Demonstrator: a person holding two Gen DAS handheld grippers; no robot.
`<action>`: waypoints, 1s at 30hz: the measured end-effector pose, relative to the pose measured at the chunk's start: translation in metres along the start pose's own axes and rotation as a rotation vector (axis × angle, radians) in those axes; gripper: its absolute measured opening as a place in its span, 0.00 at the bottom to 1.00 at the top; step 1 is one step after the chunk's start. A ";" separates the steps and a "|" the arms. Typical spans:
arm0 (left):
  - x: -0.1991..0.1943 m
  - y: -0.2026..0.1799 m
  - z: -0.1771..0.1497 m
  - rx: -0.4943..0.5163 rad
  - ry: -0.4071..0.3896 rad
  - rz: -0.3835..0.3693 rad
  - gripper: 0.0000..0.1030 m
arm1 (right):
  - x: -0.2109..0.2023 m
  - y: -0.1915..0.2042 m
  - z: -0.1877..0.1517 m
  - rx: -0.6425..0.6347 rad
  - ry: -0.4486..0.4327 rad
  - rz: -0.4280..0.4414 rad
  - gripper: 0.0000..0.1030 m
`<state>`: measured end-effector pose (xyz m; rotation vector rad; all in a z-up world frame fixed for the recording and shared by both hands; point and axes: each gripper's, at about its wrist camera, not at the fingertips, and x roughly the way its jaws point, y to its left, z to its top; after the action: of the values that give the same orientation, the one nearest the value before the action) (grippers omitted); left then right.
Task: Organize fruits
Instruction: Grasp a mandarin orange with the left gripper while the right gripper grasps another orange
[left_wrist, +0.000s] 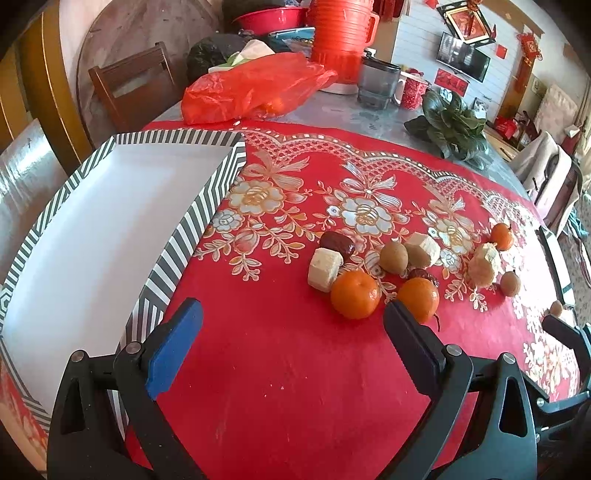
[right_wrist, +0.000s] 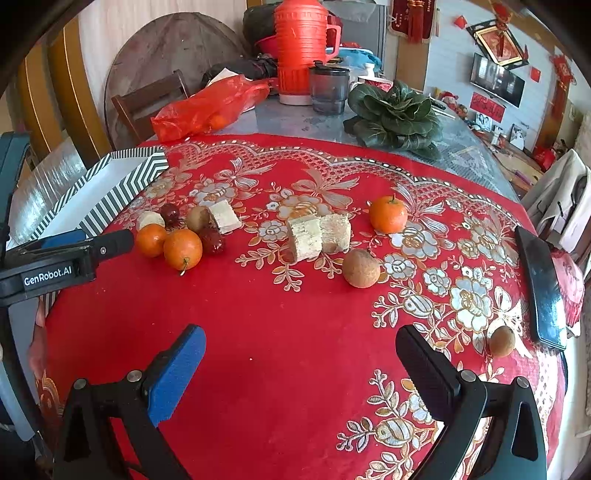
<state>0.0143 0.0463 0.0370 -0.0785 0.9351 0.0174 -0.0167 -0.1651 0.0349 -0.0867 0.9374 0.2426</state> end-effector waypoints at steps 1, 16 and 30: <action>0.000 0.000 0.000 -0.002 0.000 0.001 0.96 | 0.001 0.000 0.000 -0.001 0.001 0.000 1.00; 0.016 -0.004 0.006 -0.035 0.050 -0.018 0.86 | 0.005 0.001 0.003 -0.016 0.010 0.008 1.00; 0.033 -0.017 0.009 -0.014 0.100 -0.068 0.47 | 0.010 0.003 0.007 -0.035 0.010 0.021 1.00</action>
<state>0.0416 0.0290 0.0170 -0.1249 1.0314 -0.0431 -0.0063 -0.1589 0.0312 -0.1107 0.9445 0.2787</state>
